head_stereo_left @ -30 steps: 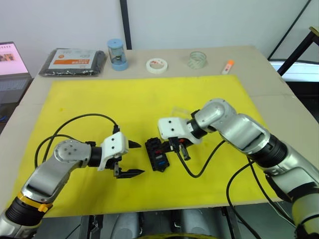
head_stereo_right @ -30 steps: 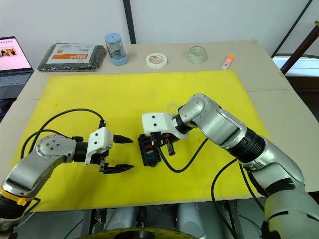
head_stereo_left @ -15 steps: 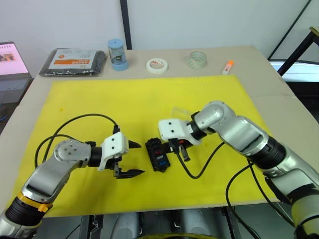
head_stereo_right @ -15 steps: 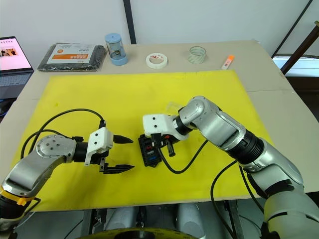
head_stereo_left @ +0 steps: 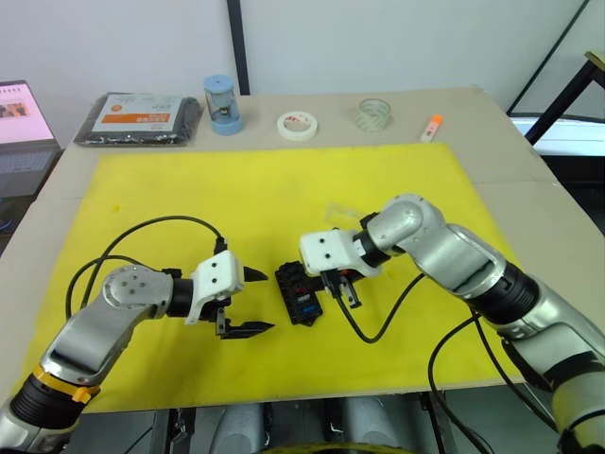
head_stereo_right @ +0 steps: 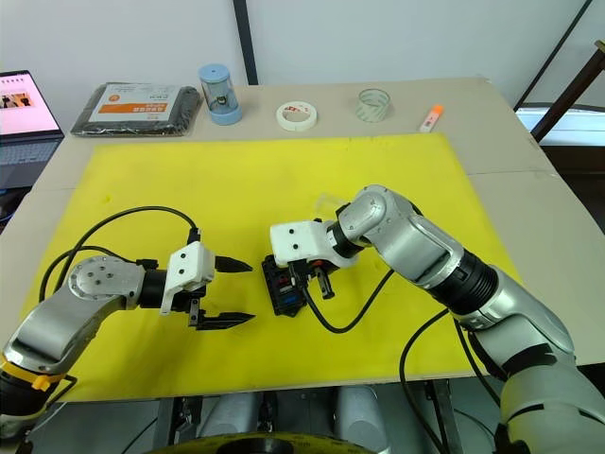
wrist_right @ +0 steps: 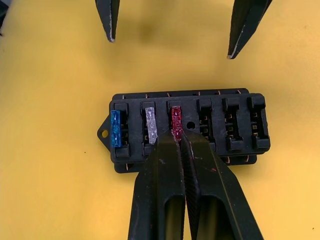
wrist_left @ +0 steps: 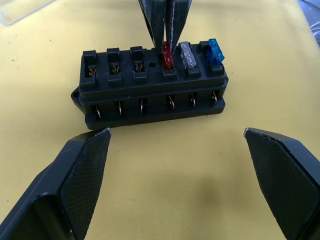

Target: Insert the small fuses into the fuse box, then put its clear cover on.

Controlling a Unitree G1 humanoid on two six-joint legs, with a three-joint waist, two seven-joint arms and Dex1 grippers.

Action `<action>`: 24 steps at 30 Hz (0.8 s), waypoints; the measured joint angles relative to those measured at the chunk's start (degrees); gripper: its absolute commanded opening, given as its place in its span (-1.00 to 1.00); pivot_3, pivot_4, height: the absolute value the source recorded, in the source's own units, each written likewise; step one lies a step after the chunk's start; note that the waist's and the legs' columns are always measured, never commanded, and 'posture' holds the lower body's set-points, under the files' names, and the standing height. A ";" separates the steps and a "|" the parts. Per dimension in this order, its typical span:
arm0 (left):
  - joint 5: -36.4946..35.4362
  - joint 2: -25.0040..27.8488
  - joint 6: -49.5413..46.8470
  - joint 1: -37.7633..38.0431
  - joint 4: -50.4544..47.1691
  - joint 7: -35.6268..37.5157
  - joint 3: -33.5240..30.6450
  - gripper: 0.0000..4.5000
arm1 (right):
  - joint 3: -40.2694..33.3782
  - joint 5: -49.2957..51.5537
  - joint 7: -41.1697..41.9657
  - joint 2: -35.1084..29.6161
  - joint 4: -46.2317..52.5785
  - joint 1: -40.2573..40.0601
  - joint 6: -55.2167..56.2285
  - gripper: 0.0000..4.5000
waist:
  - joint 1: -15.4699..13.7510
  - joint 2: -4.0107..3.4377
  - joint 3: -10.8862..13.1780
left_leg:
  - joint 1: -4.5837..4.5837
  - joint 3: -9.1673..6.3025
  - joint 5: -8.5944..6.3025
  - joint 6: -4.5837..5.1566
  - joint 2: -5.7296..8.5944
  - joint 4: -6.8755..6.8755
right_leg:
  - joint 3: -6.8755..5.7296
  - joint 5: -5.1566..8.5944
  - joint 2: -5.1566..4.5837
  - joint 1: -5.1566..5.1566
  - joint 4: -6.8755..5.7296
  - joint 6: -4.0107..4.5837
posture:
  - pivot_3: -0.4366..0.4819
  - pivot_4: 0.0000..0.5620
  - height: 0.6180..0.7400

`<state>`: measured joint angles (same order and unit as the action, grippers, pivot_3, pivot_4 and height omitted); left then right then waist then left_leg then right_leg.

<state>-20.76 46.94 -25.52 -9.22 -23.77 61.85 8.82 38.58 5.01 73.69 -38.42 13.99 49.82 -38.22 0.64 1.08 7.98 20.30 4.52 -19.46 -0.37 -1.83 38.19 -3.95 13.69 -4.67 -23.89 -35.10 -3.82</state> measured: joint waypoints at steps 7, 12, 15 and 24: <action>0.11 -0.37 0.00 0.00 0.00 -0.59 0.00 0.99 | 0.03 -0.46 1.12 1.35 -2.26 0.43 0.19 -1.00 | 0.11 0.00 -0.01 | -0.29 -0.02 -0.07 0.12 -0.03 0.00 | -0.01 0.01 0.04 0.26 0.01 0.01 | -0.05 -0.47 1.00; 0.12 -0.39 0.00 0.05 -0.03 -0.80 0.00 0.99 | -0.55 -0.38 1.76 1.80 -2.29 0.44 -0.87 -1.00 | 0.08 0.00 0.00 | -0.28 -0.03 -0.07 0.12 -0.03 0.00 | -0.01 0.01 0.03 0.26 0.01 0.01 | -0.05 -0.47 1.00; 0.12 -0.39 0.00 0.05 -0.05 -0.83 0.00 0.99 | -0.72 -0.39 1.93 1.91 -2.18 0.44 -1.34 -1.00 | 0.07 -0.01 0.00 | -0.28 -0.03 -0.06 0.11 -0.03 0.00 | -0.01 0.01 0.03 0.26 0.01 0.01 | -0.05 -0.47 1.00; 0.25 -0.39 0.03 -0.02 -0.03 -0.73 0.00 1.00 | -0.95 -0.24 1.85 2.53 -2.56 0.92 -2.59 -0.70 | 0.04 -0.03 0.01 | -0.11 -0.04 -0.02 0.03 -0.02 0.00 | -0.02 0.00 0.02 0.15 0.00 0.01 | -0.05 -0.47 1.00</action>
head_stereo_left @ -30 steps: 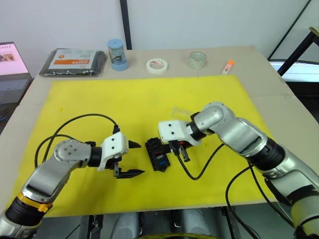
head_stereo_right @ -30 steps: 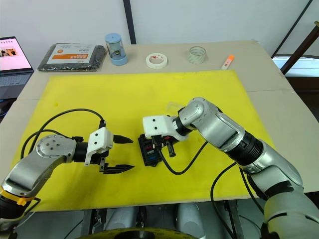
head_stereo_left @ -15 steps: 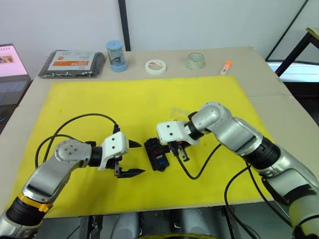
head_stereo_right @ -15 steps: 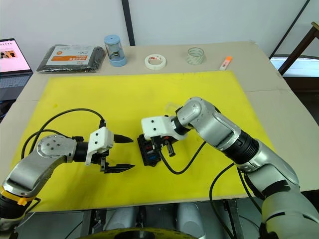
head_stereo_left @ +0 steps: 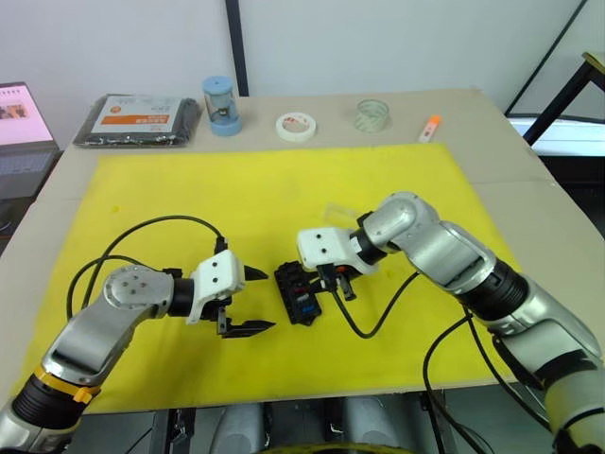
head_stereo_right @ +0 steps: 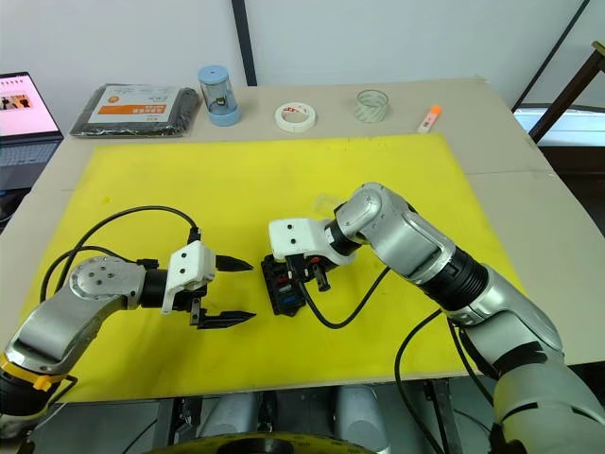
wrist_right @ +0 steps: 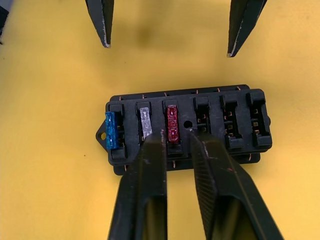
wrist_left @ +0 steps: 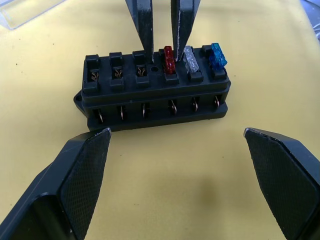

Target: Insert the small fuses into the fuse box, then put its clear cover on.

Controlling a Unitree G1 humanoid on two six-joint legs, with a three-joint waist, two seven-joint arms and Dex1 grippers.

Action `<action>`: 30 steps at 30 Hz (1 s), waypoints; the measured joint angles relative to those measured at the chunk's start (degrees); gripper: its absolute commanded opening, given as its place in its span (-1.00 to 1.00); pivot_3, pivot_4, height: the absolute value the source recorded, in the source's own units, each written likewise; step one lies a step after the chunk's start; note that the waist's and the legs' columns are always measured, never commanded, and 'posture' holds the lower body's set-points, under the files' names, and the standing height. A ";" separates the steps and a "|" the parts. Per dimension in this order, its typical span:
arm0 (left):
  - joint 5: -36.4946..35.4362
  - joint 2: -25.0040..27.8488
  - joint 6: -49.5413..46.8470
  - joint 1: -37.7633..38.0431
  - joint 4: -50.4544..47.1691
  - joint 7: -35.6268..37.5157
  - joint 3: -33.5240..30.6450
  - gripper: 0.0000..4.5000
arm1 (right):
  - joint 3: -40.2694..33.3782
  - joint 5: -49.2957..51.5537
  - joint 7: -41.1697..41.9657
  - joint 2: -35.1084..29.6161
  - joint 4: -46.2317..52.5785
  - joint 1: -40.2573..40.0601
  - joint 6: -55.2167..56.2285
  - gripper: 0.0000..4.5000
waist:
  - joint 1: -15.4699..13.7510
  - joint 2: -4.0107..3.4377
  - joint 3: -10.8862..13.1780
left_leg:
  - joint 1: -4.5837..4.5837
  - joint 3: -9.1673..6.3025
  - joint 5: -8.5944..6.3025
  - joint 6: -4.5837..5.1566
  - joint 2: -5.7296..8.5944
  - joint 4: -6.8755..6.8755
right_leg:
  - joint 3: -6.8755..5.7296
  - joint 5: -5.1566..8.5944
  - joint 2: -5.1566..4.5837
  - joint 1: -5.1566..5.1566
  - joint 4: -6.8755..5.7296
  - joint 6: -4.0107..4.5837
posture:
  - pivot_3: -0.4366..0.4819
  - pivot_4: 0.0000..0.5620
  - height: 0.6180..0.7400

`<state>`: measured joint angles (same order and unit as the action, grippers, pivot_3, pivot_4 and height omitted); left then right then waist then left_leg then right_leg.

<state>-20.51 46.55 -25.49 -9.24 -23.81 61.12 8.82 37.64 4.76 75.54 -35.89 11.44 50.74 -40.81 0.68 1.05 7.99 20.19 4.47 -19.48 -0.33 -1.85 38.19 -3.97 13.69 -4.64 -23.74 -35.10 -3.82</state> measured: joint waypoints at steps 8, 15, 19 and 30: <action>0.10 0.00 0.04 -0.10 0.02 0.17 0.00 1.00 | -1.46 0.89 0.35 -0.37 1.13 0.96 -1.43 -0.70 | -0.04 0.00 0.00 | 0.11 0.00 0.02 -0.03 0.01 0.01 | -0.01 0.00 -0.01 -0.07 0.00 0.00 | -0.05 -0.47 1.00; 0.14 0.00 0.07 -0.22 0.07 0.18 0.00 1.00 | -3.90 3.53 1.14 -1.20 3.62 1.47 -2.93 -0.70 | -0.04 0.00 0.00 | 0.11 -0.02 0.00 0.00 0.00 0.01 | -0.02 0.00 -0.01 -0.07 0.00 -0.01 | -0.05 -0.47 1.00; 0.16 0.00 0.07 -0.46 0.11 0.16 -0.01 1.00 | -4.49 4.29 0.67 -1.16 4.11 0.94 -2.14 -0.87 | -0.05 0.00 0.00 | 0.11 -0.02 0.00 0.00 0.00 0.01 | -0.02 0.00 -0.01 -0.07 0.00 -0.01 | -0.05 -0.47 1.00; 0.26 0.00 0.07 -0.46 0.12 0.15 -0.01 1.00 | -4.35 4.03 -0.83 -0.54 2.82 -2.24 0.61 -0.98 | -0.05 0.00 0.00 | 0.12 -0.01 0.01 -0.02 0.01 0.01 | -0.02 0.00 -0.01 -0.07 0.00 -0.01 | -0.05 -0.47 1.00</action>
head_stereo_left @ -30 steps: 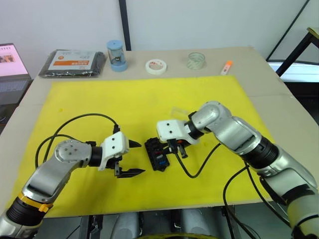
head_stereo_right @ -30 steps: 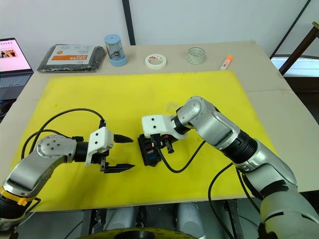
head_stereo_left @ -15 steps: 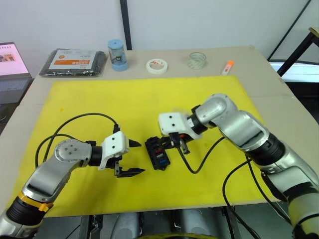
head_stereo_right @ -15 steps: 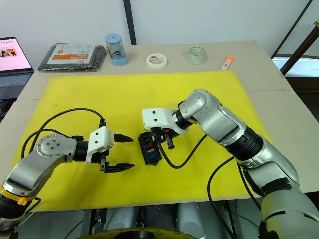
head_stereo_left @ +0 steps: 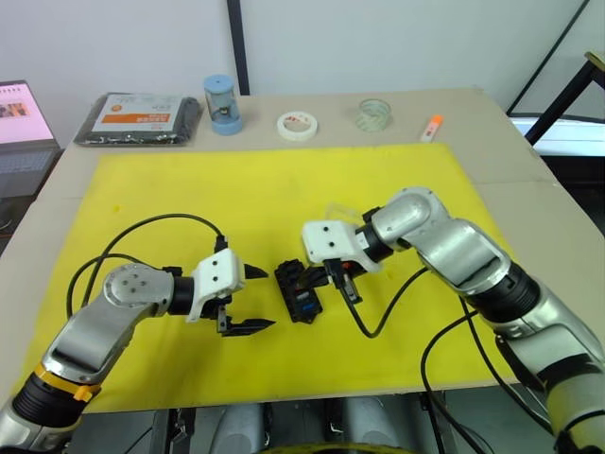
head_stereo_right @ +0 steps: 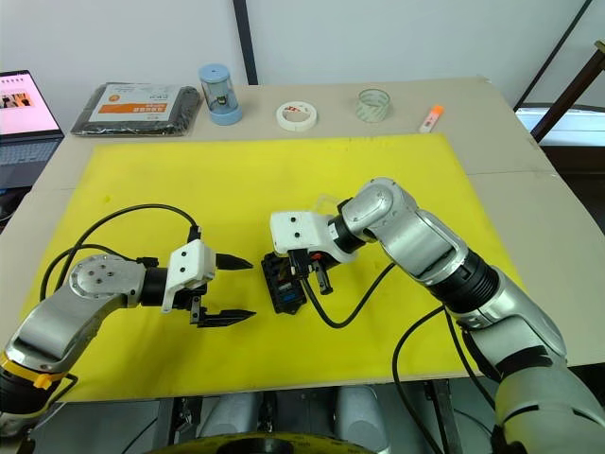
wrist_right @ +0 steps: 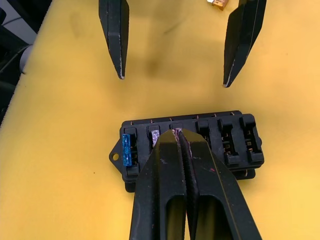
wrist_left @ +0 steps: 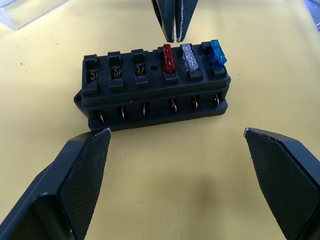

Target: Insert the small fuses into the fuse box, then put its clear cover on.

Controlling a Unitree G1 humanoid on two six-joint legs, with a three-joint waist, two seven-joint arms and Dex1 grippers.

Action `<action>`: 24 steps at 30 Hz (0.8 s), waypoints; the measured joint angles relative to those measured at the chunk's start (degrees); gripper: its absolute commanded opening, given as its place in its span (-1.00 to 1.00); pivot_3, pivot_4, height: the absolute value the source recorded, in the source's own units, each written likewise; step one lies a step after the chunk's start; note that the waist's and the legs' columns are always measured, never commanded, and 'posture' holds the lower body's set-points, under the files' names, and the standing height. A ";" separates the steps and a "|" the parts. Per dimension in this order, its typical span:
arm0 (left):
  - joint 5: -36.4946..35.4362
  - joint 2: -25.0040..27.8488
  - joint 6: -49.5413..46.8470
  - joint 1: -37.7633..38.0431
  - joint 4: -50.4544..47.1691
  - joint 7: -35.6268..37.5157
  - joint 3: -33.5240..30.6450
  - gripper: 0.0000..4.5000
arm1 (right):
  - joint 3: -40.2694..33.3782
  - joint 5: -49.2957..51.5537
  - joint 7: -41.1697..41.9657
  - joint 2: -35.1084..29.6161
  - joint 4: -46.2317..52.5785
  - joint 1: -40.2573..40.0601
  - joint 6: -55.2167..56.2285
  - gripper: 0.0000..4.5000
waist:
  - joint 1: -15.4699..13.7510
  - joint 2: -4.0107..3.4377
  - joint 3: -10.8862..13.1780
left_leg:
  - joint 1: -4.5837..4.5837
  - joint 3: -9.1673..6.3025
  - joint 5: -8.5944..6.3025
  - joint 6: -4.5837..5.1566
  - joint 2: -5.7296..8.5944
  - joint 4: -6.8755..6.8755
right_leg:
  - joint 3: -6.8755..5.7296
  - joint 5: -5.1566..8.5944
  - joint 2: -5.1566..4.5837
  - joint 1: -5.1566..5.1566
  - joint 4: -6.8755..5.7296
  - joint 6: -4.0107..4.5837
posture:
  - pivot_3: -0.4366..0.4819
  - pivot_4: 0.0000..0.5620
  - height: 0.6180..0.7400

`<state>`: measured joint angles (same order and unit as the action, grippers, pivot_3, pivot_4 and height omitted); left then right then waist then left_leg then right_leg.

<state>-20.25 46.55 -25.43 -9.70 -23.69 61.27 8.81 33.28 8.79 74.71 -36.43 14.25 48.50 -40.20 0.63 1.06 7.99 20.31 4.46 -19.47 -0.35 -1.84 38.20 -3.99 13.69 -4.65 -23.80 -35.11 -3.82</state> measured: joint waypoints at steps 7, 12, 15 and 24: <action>0.00 0.00 -0.01 0.00 0.00 0.01 0.00 1.00 | 0.82 -1.85 -0.65 0.18 -2.49 -0.31 1.52 -0.98 | 0.00 0.00 0.00 | 0.00 0.00 0.00 0.00 0.01 0.00 | 0.00 0.00 0.00 0.00 0.00 0.00 | -0.05 -0.47 1.00; 0.00 0.00 -0.01 -0.01 0.00 0.01 0.00 1.00 | 1.22 -2.63 -0.56 0.13 -4.42 -1.51 3.87 -0.98 | -0.03 0.01 0.00 | -0.03 0.00 0.00 0.00 0.01 0.00 | -0.01 0.00 0.00 0.03 0.01 0.00 | -0.05 -0.47 1.00; 0.00 0.00 -0.02 -0.02 0.00 0.00 0.00 1.00 | 1.24 -3.15 -0.66 0.13 -4.61 -1.87 5.41 -0.98 | -0.06 0.02 -0.01 | -0.06 -0.01 0.00 0.00 0.00 0.00 | -0.01 0.00 0.00 0.07 0.01 0.00 | -0.05 -0.47 1.00; -0.02 0.03 -0.05 -0.02 0.00 0.03 0.00 1.00 | 0.24 -2.36 -0.60 1.58 -4.99 -1.25 2.86 -0.98 | -0.01 0.00 0.00 | -0.04 -0.01 0.02 -0.04 0.00 0.00 | -0.01 0.00 0.00 0.06 0.00 0.00 | -0.05 -0.47 1.00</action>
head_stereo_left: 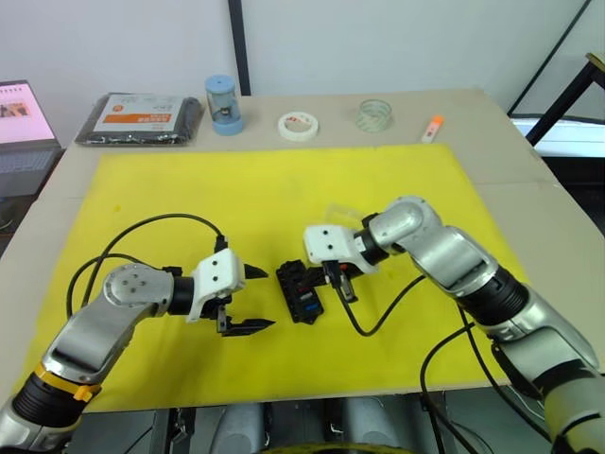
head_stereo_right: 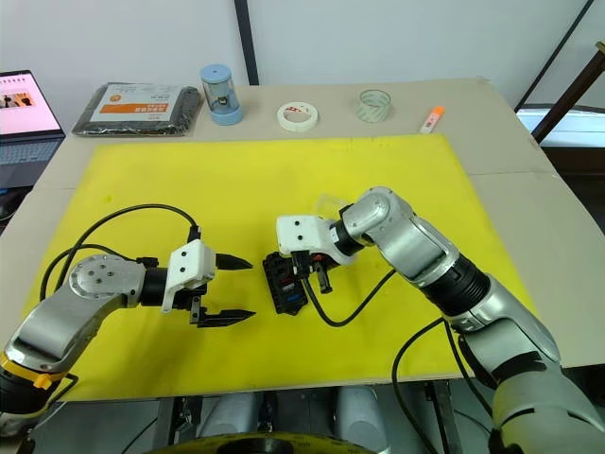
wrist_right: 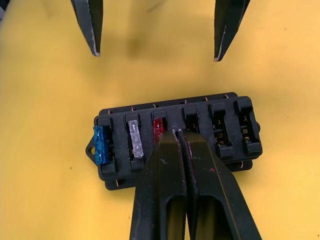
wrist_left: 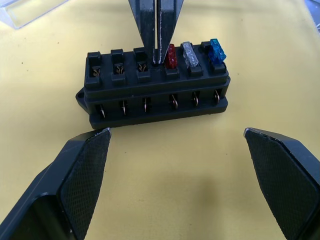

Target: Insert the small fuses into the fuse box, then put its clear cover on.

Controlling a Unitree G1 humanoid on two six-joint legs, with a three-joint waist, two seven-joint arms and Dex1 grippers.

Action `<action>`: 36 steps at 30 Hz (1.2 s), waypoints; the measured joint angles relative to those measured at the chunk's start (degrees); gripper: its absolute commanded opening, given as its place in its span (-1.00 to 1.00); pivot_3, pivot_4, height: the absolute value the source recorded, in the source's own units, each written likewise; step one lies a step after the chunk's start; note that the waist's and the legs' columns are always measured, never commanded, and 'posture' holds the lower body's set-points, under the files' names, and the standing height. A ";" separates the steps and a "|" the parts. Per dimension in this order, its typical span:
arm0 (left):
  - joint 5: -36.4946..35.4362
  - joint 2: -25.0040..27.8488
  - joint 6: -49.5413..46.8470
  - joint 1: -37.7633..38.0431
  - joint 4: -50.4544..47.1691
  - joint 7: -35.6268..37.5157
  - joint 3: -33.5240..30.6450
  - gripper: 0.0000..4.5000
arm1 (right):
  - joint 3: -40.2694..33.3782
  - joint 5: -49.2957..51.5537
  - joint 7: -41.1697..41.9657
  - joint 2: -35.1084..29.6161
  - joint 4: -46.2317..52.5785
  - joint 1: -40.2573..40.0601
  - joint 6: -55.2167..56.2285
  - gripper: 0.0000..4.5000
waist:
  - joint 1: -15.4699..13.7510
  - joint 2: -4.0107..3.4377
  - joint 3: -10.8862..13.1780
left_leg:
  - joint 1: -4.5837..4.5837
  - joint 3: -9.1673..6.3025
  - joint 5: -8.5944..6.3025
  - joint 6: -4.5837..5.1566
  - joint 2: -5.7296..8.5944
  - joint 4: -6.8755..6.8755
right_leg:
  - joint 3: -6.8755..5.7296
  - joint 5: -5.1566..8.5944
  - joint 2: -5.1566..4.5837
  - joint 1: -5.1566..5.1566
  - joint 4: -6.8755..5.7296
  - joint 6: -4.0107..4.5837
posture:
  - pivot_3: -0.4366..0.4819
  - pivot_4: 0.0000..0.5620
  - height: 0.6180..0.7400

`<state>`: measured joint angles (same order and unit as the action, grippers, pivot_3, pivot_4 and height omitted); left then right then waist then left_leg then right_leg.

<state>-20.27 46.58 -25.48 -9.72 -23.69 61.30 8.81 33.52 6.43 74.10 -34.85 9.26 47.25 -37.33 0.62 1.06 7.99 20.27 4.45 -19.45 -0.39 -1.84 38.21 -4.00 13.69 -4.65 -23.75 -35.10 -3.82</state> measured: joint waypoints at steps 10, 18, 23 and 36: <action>0.00 -0.01 0.00 -0.11 0.01 0.07 0.00 1.00 | -2.52 3.83 1.07 -0.82 5.07 0.90 -4.91 -0.98 | -0.02 0.00 0.00 | 0.03 -0.01 -0.02 0.04 0.00 0.00 | -0.01 0.00 -0.01 -0.02 0.00 0.00 | -0.05 -0.47 1.00; 0.01 -0.01 0.01 -0.11 0.01 0.15 0.00 1.00 | -0.72 2.54 0.47 -1.81 4.75 -0.51 -3.30 -0.98 | 0.01 -0.01 0.00 | 0.02 -0.01 -0.03 0.06 0.01 0.00 | -0.01 0.00 0.01 -0.03 0.01 0.00 | -0.05 -0.47 1.00; 0.00 -0.01 0.01 -0.10 0.01 0.13 0.00 1.00 | -0.68 2.04 0.38 -1.81 3.98 -0.96 -2.52 -0.98 | 0.01 -0.01 0.00 | 0.02 -0.01 -0.02 0.03 0.00 0.00 | 0.00 0.00 0.01 -0.02 0.00 0.00 | -0.05 -0.47 1.00; 0.00 -0.01 0.01 -0.09 0.01 0.10 0.00 1.00 | 0.43 -0.72 0.44 -1.85 3.31 -1.34 1.83 -0.98 | 0.03 0.01 -0.01 | -0.12 -0.01 -0.03 0.06 0.00 0.00 | 0.00 0.00 0.01 0.08 0.02 0.00 | -0.05 -0.47 1.00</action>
<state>-20.26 46.57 -25.46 -9.81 -23.68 61.40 8.81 33.95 5.71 74.55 -36.70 12.57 45.90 -35.51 0.65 1.07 7.98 20.14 4.44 -19.48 -0.33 -1.84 38.20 -4.01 13.69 -4.64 -23.67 -35.09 -3.82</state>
